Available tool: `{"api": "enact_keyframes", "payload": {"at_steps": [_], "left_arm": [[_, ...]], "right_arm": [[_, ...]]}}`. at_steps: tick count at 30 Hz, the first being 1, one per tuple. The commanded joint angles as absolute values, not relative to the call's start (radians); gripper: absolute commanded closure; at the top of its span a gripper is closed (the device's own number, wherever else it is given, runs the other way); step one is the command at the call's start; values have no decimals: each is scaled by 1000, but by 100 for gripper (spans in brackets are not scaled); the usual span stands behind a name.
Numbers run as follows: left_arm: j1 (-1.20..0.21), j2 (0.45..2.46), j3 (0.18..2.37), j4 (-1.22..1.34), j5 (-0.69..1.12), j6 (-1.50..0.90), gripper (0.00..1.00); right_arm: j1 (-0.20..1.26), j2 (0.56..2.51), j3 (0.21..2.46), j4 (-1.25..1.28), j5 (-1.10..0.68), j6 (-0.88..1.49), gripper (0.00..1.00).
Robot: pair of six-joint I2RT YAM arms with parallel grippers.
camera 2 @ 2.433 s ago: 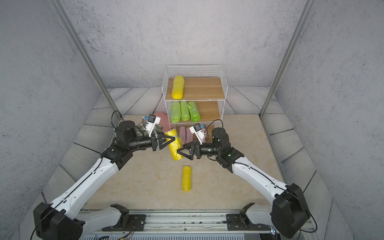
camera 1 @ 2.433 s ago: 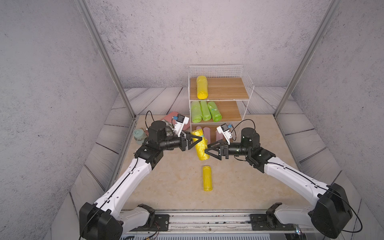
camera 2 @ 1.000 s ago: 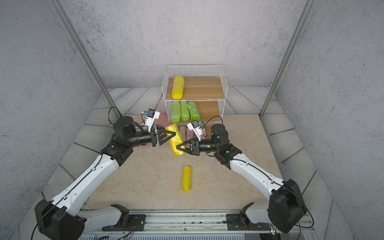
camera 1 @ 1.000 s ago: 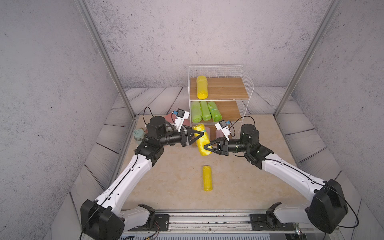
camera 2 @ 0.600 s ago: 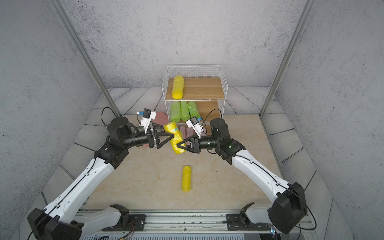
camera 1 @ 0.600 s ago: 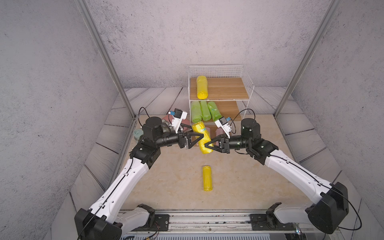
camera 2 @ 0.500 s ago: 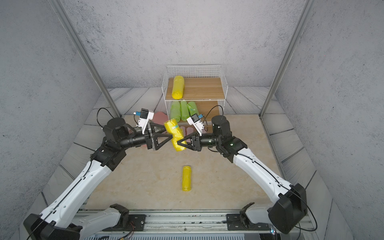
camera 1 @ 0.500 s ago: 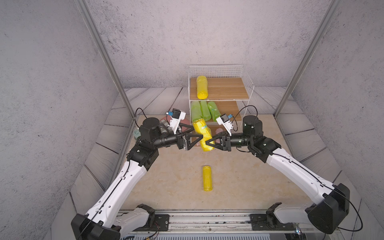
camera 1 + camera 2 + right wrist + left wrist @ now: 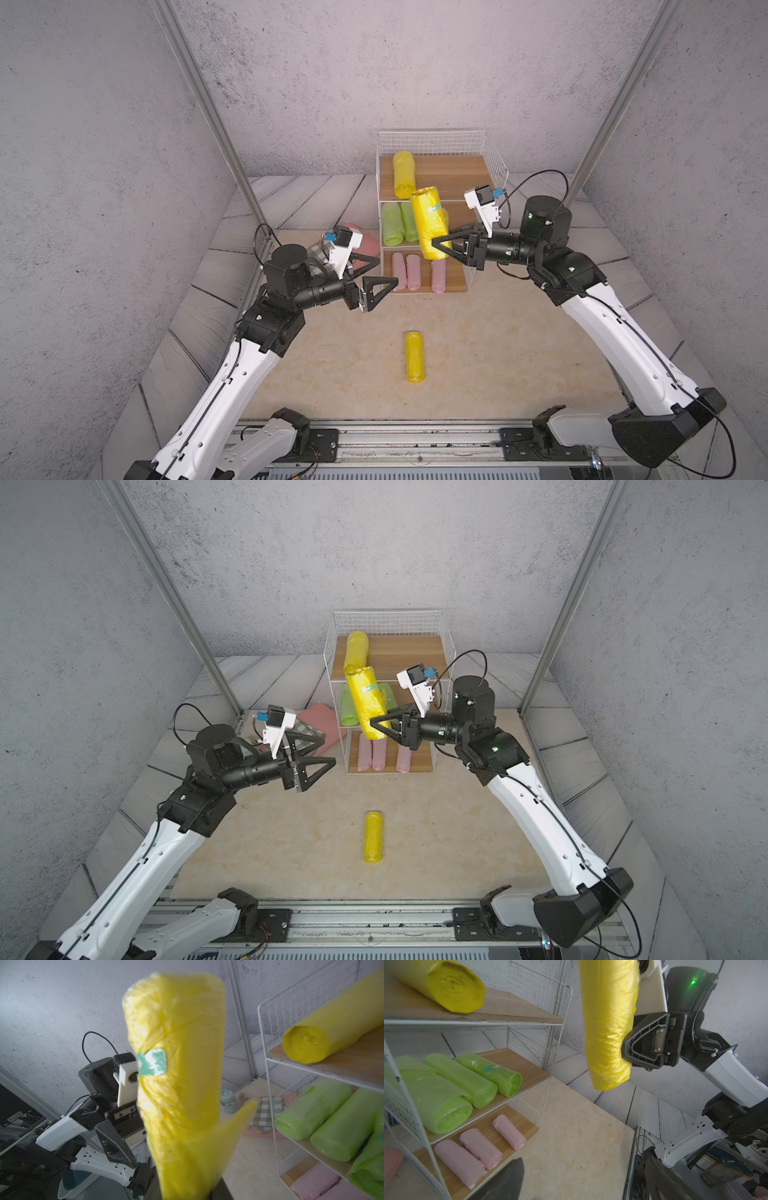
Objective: Sort the rolls of trash bags by color and place them on the shelf
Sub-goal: Place the roll of trash bags on the shelf.
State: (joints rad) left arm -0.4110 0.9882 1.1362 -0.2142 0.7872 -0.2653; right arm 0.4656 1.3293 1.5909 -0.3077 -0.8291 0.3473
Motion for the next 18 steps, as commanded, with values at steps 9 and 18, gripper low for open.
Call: {"api": "enact_keyframes", "payload": {"at_steps": [9,18], "left_arm": [[-399,977,1174,-405,637,-157,3],[-393,974,1129,-449,612,-138,3]], "right_arm": [[410,1521,1882,-392,-630,420,100],[387,1674,2033,-360,-571,521,100]]}}
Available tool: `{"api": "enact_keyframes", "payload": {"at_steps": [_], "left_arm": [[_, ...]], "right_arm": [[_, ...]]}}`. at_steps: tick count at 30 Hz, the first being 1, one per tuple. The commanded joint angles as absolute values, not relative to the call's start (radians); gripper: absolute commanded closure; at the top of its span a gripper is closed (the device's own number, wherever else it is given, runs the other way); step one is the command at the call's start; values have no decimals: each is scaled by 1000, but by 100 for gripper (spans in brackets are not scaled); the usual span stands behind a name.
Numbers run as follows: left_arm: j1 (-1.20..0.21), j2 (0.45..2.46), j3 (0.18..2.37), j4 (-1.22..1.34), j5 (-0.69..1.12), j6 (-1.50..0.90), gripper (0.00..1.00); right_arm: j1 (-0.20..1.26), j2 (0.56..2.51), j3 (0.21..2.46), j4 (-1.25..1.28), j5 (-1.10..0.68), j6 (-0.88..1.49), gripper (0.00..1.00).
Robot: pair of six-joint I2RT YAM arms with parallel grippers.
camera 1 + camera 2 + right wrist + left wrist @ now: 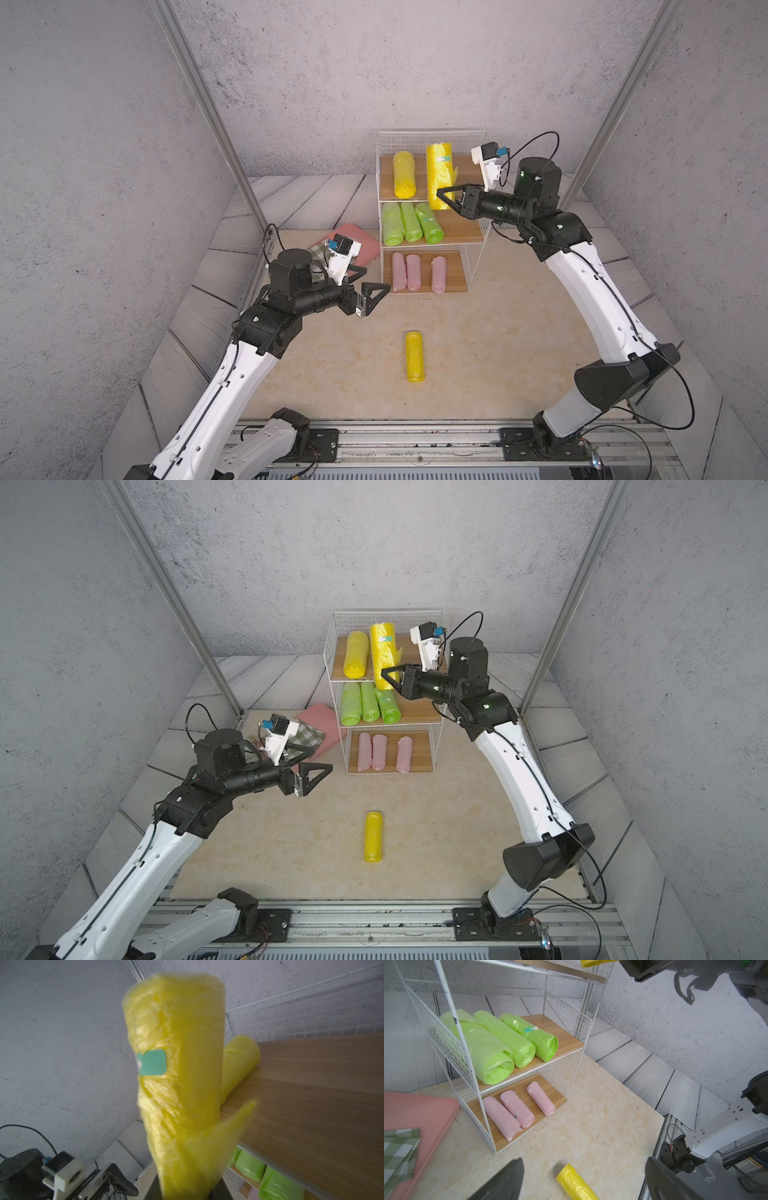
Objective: Sort the rolls of trash bags by color and place them on the shelf
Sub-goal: Place the roll of trash bags on the shelf.
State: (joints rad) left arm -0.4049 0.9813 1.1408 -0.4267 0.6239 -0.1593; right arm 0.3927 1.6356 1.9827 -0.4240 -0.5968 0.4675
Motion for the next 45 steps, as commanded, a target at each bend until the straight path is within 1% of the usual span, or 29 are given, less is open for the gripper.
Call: {"api": "enact_keyframes", "payload": {"at_steps": [1,3,6,10,12,14,15,16,21,26,35,37,40,45], "left_arm": [[-393,973,1125,-451,612,-137,3],[-391,971,1117,-457,611,-131,3],[-391,970,1114,-469,607,-121,3],[-387,972,1109,-474,603,-113,3],[-385,971,1109,-476,601,-109,3],[-385,975,1110,-476,600,-105,3],[-384,977,1110,-476,600,-105,3],[-384,979,1110,-476,600,-106,3],[-383,988,1109,-473,604,-107,3],[-383,992,1108,-473,604,-107,3],[-384,999,1109,-474,599,-113,3],[-383,1008,1113,-473,611,-116,3],[-383,1020,1115,-480,626,-120,3],[-383,1017,1112,-484,621,-126,3]], "right_arm": [[385,1688,2045,-355,-569,532,100],[382,1724,2078,-351,-570,557,100],[380,1763,2106,-334,-572,589,97],[379,1804,2141,-331,-576,614,89],[378,1819,2159,-338,-577,620,78],[379,1831,2169,-339,-578,626,74],[378,1838,2174,-339,-576,629,72],[378,1842,2177,-341,-575,631,67],[375,1871,2211,-358,-576,640,55],[369,1874,2210,-362,-578,642,53],[365,1868,2214,-358,-580,647,41],[364,1863,2213,-360,-573,641,40],[364,1853,2211,-370,-562,625,36],[361,1829,2201,-394,-531,585,33]]}}
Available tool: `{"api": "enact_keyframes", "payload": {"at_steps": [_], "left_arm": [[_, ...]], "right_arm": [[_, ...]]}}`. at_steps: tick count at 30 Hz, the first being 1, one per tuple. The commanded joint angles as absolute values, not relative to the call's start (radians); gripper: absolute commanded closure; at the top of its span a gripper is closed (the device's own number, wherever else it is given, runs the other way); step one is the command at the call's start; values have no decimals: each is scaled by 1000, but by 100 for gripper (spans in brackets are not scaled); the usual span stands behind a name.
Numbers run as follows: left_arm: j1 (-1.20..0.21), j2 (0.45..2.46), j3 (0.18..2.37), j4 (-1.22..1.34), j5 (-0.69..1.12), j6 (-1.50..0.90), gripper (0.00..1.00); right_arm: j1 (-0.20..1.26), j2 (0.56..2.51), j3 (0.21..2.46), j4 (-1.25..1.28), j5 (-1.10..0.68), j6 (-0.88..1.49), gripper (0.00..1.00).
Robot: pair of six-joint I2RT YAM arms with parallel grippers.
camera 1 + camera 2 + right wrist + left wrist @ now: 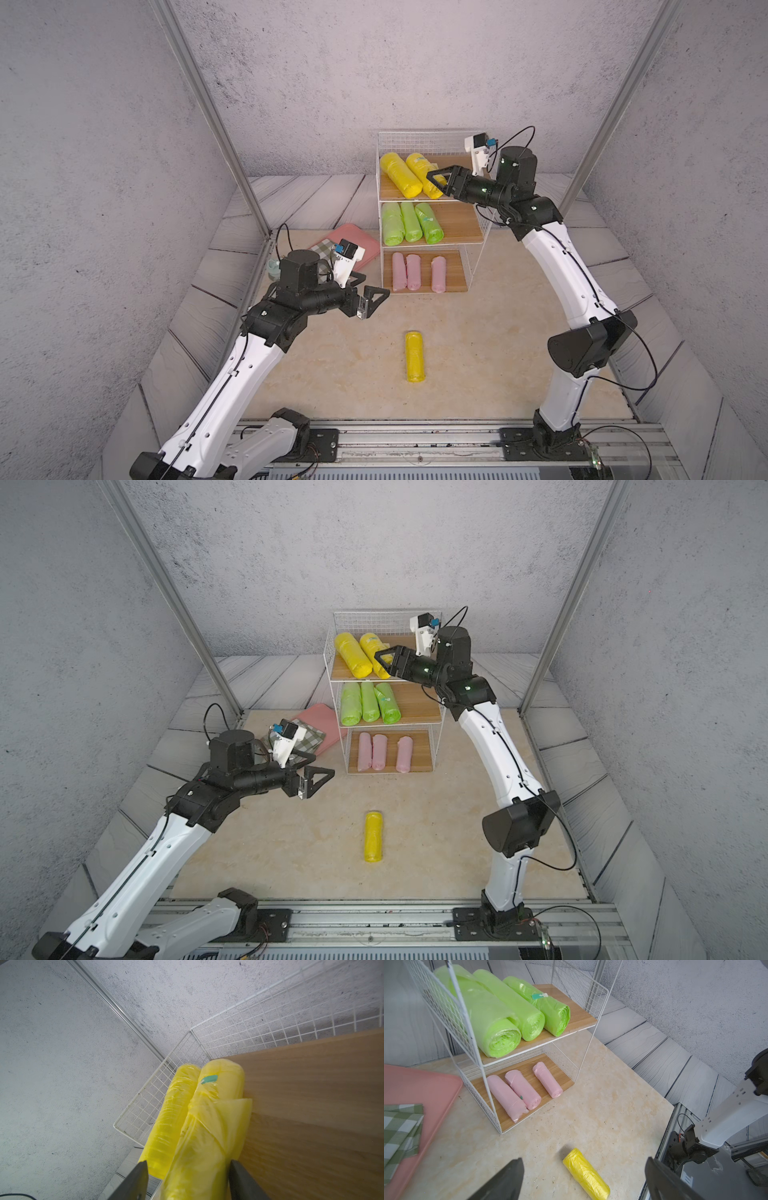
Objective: Sort the rolls of trash bags by color and place them on the shelf
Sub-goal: Place the roll of trash bags on the shelf.
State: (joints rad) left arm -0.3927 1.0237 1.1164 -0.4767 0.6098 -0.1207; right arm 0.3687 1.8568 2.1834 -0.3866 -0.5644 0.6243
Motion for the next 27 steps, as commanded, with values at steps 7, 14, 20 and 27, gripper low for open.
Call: {"api": "enact_keyframes", "payload": {"at_steps": [7,14,20,27], "left_arm": [[-383,1027,1115,-487,625,-133,3],[-384,1027,1108,-480,632,-153,3],[-387,1028,1100,-482,623,-174,3],[-417,1026,1090,-490,591,-195,3]], "right_arm": [[357,1795,2183,-419,-484,535,29],[356,1756,2158,-443,-439,482,24],[356,1729,2139,-442,-432,465,23],[356,1637,2038,-361,-443,445,19]]}}
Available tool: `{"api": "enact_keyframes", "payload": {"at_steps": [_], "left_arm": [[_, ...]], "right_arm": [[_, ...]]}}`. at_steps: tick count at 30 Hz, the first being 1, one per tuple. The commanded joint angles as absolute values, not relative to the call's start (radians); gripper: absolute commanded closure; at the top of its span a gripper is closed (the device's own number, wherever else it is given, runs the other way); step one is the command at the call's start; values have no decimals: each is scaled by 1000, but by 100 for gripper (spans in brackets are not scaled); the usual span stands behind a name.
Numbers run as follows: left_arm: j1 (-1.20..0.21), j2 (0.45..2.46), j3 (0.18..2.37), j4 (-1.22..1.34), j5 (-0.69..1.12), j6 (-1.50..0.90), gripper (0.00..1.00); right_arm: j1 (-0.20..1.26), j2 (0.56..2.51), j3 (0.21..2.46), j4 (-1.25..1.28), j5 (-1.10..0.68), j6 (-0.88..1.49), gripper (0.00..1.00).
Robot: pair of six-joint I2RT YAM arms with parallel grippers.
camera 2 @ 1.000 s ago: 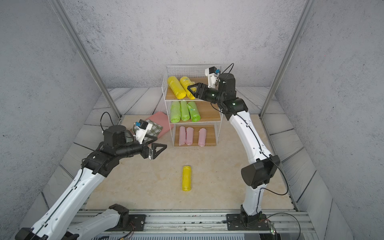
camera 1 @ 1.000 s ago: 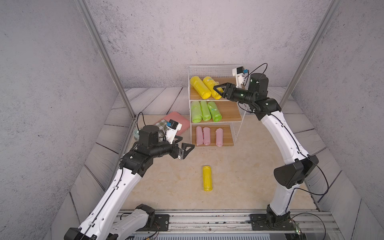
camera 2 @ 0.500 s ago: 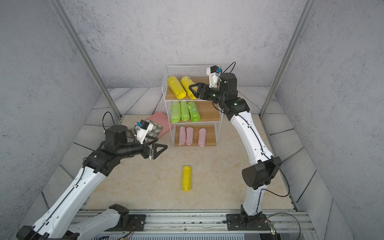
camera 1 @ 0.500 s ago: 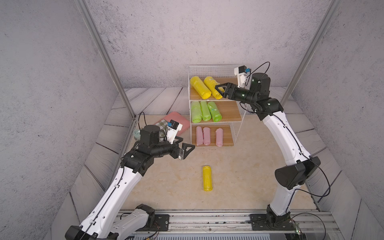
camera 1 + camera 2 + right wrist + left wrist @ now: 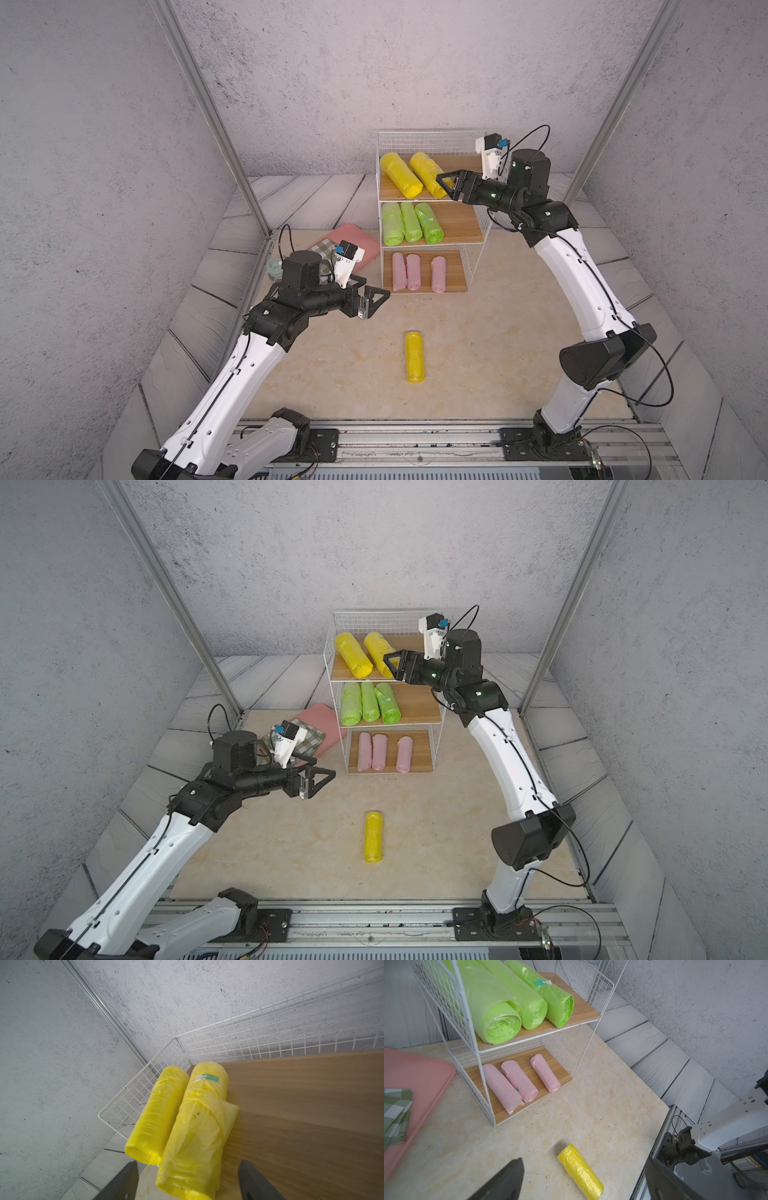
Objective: Sort the rolls of trash bags by color and place them on the shelf
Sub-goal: Place the roll of trash bags on the shelf, then pick up the roll of trash bags from the center of the board.
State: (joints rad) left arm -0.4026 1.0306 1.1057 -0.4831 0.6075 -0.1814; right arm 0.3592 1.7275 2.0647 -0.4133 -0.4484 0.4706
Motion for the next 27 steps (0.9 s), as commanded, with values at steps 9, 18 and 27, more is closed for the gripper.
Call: {"api": "enact_keyframes", "payload": {"at_steps": [9,18,27], "left_arm": [[-504,1059,1098,-524,519,-203,3],[-597,1140,1089,-555,386,-244,3],[-708,1278,1083,-549,276,-331,3]], "right_arm": [[355,1497,1891,-282,-526,405,19],[356,1258,1605,-280,-662,312,15],[356,1078,1289,-363,-665,287,14]]}}
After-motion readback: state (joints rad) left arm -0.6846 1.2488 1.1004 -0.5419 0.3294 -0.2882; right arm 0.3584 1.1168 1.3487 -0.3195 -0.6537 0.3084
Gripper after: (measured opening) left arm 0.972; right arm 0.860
